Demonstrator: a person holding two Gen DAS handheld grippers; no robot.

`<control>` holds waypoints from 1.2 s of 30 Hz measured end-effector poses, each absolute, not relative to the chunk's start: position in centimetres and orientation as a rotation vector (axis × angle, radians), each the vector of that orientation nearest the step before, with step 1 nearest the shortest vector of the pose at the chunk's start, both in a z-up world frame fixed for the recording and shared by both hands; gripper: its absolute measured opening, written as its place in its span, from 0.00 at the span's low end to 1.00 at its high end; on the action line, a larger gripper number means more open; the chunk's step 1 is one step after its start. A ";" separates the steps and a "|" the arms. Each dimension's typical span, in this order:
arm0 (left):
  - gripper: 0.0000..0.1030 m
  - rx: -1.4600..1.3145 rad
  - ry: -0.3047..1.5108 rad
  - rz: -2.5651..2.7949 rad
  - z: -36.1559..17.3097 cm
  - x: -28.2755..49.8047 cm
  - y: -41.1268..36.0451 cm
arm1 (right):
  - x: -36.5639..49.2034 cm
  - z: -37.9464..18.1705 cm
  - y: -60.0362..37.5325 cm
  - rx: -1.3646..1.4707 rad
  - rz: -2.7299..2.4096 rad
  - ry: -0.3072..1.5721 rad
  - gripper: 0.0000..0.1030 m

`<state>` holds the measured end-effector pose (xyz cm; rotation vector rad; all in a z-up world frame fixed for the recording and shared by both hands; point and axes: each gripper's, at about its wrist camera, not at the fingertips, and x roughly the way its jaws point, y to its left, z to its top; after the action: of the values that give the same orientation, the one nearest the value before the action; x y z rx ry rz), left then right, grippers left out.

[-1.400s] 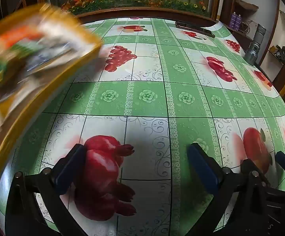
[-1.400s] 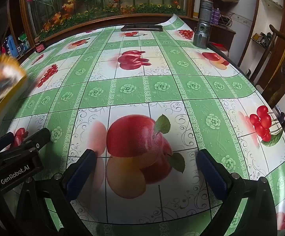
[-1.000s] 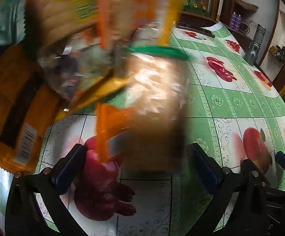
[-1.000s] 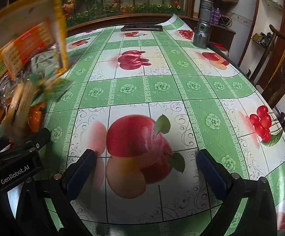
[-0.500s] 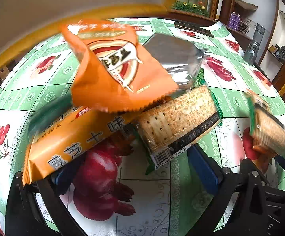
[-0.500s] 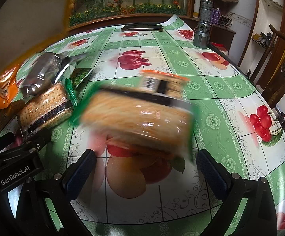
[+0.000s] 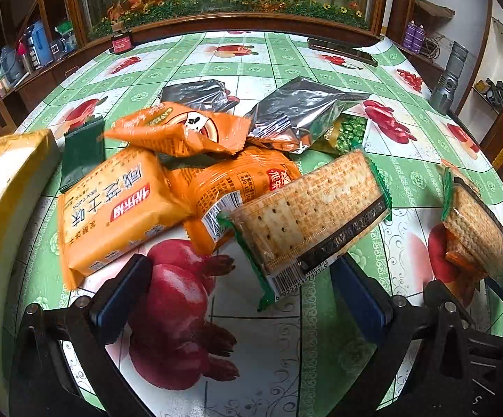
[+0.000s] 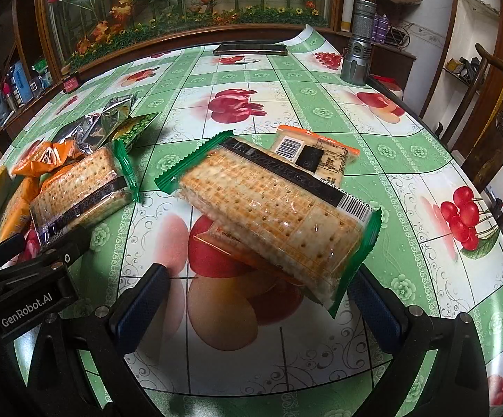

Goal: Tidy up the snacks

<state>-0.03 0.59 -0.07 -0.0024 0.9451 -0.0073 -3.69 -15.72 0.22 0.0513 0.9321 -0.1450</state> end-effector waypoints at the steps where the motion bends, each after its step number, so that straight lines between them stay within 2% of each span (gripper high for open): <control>1: 1.00 -0.002 0.945 -0.007 0.0 0.2 0.6 | -3.7 0.2 -15.7 0.051 -0.145 0.932 1.00; 36: 1.00 -0.010 0.943 0.007 0.0 0.2 0.5 | -3.7 0.2 -15.7 0.052 -0.145 0.932 1.00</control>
<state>0.23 0.46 -0.04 -0.0104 0.9434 0.0067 -3.73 -15.69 0.16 0.0516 0.9320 -0.1453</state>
